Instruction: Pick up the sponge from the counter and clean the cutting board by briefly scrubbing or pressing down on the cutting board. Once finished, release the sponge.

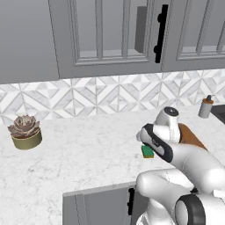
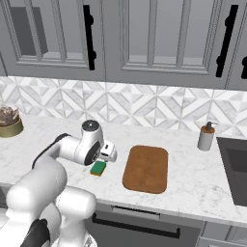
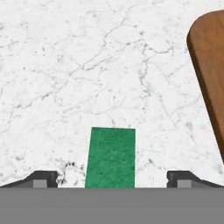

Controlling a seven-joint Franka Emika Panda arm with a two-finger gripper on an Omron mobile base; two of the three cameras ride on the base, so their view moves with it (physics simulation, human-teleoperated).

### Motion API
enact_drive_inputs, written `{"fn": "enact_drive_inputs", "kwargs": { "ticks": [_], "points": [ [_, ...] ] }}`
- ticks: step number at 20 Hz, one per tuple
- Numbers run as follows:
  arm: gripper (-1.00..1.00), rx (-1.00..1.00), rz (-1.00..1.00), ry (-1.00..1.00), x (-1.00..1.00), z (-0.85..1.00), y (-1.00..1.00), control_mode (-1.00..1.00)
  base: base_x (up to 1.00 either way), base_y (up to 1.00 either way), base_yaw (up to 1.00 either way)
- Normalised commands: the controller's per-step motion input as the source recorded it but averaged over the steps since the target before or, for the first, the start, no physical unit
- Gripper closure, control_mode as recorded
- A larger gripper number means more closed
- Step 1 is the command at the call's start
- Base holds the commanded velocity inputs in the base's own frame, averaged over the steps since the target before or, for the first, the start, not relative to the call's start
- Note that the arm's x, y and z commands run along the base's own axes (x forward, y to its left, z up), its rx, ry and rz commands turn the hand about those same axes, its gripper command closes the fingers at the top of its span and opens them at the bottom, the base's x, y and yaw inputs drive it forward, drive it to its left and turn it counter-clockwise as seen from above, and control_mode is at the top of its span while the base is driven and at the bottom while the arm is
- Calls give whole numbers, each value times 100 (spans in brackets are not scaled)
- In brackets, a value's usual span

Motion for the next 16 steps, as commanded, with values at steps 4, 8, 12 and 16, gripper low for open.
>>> {"fn": "enact_drive_inputs", "kwargs": {
  "ticks": [4,8,12,16],
  "points": [
    [-100,0,0,7,33,-19,0,-100,0,0,0],
    [-100,2,1,2,3,-21,0,-100,0,0,0],
    [-100,0,0,0,-28,-26,0,-100,0,0,0],
    [-100,0,0,0,-28,-25,0,-100,0,0,0]
  ]
}}
